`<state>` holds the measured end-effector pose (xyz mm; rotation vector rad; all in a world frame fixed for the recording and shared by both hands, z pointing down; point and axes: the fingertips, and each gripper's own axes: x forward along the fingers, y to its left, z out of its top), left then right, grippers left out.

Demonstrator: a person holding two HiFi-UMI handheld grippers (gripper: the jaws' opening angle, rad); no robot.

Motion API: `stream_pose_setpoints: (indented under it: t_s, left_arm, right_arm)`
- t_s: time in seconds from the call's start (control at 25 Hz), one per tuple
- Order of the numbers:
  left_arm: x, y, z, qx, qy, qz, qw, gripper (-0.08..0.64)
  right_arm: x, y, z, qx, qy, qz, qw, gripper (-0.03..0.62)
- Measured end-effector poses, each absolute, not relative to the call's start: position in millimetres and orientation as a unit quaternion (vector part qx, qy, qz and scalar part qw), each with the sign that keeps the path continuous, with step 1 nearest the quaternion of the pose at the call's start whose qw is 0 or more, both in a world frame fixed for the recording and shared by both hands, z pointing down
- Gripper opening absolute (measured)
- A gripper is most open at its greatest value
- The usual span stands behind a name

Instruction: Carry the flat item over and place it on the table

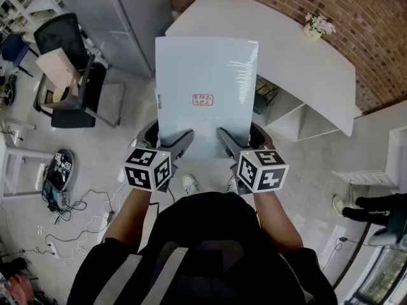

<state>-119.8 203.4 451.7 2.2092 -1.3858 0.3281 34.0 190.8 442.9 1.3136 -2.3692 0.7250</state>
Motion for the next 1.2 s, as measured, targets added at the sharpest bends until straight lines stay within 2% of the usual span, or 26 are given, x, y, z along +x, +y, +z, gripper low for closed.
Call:
stream_pose_setpoints:
  t_s: [1.2]
  left_arm:
    - [-159.3,202.2,440.8,0.823,-0.505,0.087,0.245,0.426]
  right_arm:
    - [-6.6,189.2,425.1,0.47,-0.837,0.232,0.158,0.373]
